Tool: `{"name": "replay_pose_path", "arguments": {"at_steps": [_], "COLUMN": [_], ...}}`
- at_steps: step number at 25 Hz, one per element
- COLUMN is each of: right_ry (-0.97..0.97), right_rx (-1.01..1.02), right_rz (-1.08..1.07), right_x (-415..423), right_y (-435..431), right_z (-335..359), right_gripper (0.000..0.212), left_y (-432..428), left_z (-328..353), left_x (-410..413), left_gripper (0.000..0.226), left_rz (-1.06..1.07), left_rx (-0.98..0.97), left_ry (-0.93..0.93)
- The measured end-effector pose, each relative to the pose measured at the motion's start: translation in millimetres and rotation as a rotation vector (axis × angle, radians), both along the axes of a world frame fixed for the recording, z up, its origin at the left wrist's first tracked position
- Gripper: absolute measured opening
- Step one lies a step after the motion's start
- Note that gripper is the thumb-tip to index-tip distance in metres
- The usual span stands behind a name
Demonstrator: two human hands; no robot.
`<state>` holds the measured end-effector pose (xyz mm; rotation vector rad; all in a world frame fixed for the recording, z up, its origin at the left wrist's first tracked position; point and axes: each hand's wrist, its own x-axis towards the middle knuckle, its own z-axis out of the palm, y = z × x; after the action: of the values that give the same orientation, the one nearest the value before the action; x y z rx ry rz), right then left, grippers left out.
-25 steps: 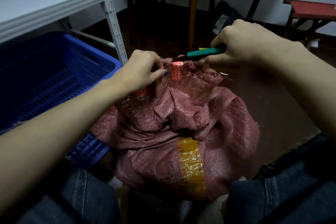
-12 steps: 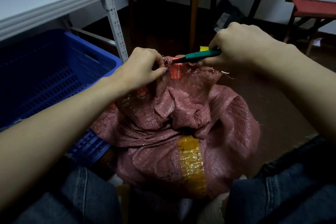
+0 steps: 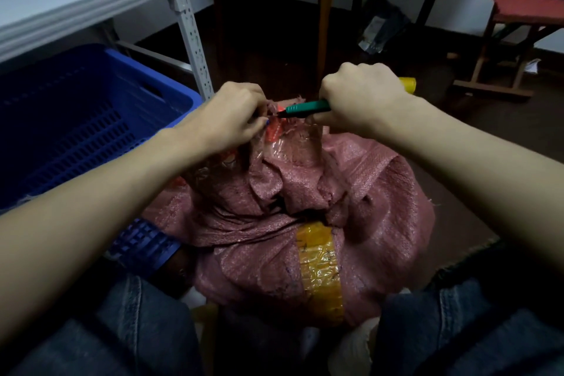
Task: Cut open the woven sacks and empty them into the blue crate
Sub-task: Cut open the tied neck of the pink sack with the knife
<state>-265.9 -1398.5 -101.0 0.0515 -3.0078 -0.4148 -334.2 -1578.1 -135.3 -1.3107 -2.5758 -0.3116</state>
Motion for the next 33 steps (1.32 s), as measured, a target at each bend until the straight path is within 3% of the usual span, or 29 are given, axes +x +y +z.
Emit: {"name": "replay_pose_path", "arguments": {"at_steps": [10,13,15,19,23,25,27,29,33], "right_ry": [-0.009,-0.058,-0.106,-0.08,-0.118,-0.082,-0.062,-0.063,0.09], "right_rx": [-0.075,0.05,0.073,-0.267,-1.044,-1.291,-1.36,-1.294,-1.379], "right_rz": [-0.066,-0.047,-0.109,-0.24,-0.176,-0.134,-0.136,-0.136,-0.106], "right_x": [1,4,9,10,18,16,9,-1,-16], "right_y": [-2,9,25,43,42,39,32,24,17], "right_z": [3,-9,-14,7,33,32,19,4,-8], "right_gripper": [0.05,0.039,0.047,0.062,0.044,0.041,0.037,0.037,0.03], "left_y": [-5,-16,-30,-27,-15,-13,-7,0,17], "left_z": [4,16,26,16,11,12,14,19,25], "left_x": [-6,-12,-18,-11,-11,-10,-5,0,6], "left_gripper": [0.014,0.022,0.023,0.014,0.016,0.016,0.016,0.013,0.007], "left_rz": [0.012,0.093,0.163,0.097,0.135,0.196,0.263,0.281,0.182], "left_rx": [0.025,0.122,0.165,0.085,0.119,0.189,0.266,0.337,0.363], "left_ry": [0.042,0.086,0.103,0.057,-0.016,-0.088,-0.196,-0.292,-0.295]}}
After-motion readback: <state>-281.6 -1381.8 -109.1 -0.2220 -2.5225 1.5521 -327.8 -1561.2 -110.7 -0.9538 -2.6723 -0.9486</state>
